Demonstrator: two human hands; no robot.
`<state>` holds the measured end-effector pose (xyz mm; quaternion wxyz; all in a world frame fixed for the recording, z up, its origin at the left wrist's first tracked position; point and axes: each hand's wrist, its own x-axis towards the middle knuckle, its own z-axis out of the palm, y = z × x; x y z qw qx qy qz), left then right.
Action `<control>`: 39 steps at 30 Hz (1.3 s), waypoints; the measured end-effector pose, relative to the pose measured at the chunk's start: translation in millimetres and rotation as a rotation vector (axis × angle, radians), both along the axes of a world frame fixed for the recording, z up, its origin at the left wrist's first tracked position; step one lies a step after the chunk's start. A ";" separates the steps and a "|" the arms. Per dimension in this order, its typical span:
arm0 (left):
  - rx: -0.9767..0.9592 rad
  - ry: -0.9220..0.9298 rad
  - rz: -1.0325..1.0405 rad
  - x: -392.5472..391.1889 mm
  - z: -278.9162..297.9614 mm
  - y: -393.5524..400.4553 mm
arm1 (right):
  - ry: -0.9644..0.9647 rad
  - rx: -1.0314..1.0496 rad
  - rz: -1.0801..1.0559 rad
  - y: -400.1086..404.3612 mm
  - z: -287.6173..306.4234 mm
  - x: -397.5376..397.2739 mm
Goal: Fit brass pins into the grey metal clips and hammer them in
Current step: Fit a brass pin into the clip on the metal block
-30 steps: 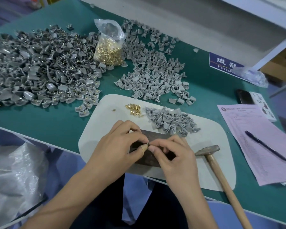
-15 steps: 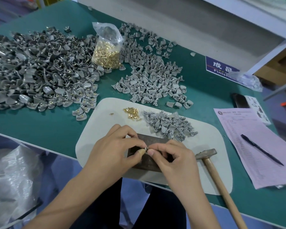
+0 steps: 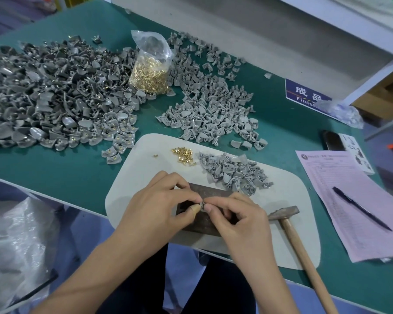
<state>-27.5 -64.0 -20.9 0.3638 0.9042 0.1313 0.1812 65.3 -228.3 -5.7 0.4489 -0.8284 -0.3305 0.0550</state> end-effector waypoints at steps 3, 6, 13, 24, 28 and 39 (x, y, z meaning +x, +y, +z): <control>-0.008 0.004 -0.003 -0.1 -0.5 0.0 | 0.009 0.006 0.004 -1.3 0.1 -0.3; -0.006 0.003 -0.008 -0.4 -0.9 0.4 | 0.034 0.008 -0.004 -1.8 -0.3 -0.6; -0.032 0.016 -0.016 -1.5 -2.4 -0.5 | 0.096 -0.002 -0.010 -0.9 3.9 -0.1; -0.020 0.036 -0.039 -1.0 3.0 2.3 | -0.231 -0.352 -0.082 6.6 22.2 0.2; -0.002 0.035 -0.038 0.1 3.5 2.0 | -0.085 -0.252 -0.056 4.3 24.9 2.7; 0.027 0.033 -0.049 -0.3 4.1 3.1 | -0.287 -0.439 0.022 13.4 27.3 5.3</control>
